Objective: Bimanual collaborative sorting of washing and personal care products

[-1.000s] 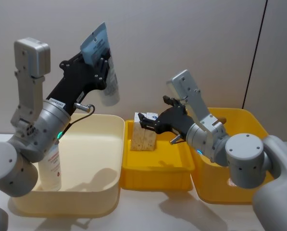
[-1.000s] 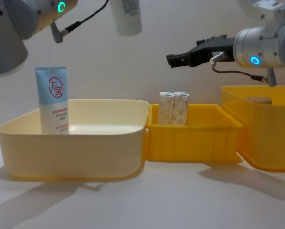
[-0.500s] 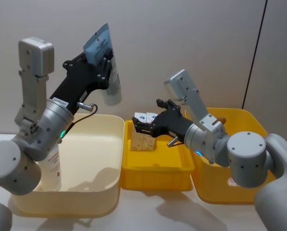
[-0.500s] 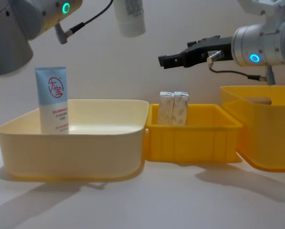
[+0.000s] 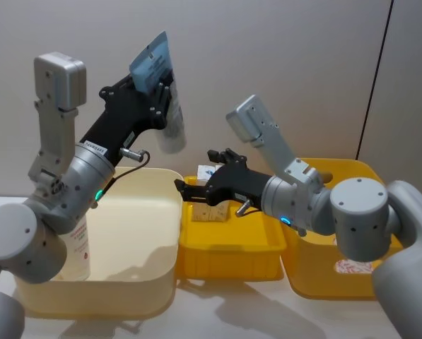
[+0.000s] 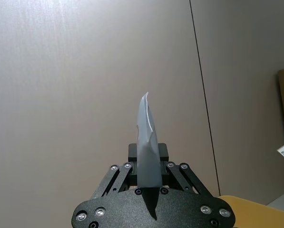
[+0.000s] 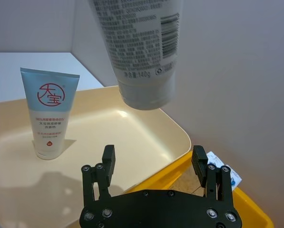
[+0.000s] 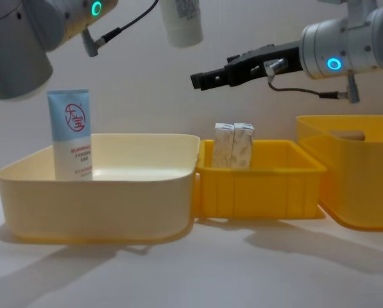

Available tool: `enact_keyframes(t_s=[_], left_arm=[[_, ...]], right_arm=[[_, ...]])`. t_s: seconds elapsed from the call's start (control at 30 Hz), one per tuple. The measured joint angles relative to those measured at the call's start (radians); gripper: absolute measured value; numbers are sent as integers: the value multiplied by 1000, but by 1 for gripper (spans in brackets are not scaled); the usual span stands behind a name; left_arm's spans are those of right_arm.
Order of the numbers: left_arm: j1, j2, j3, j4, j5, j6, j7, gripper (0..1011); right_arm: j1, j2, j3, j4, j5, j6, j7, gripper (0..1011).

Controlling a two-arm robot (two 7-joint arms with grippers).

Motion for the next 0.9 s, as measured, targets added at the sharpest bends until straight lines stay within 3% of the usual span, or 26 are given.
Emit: enact_keyframes(t_s=[0.9], left_arm=[[45, 13, 26, -60, -20, 51, -2, 234]], right_arm=[[26, -29, -19, 9, 30, -4, -9, 1001]])
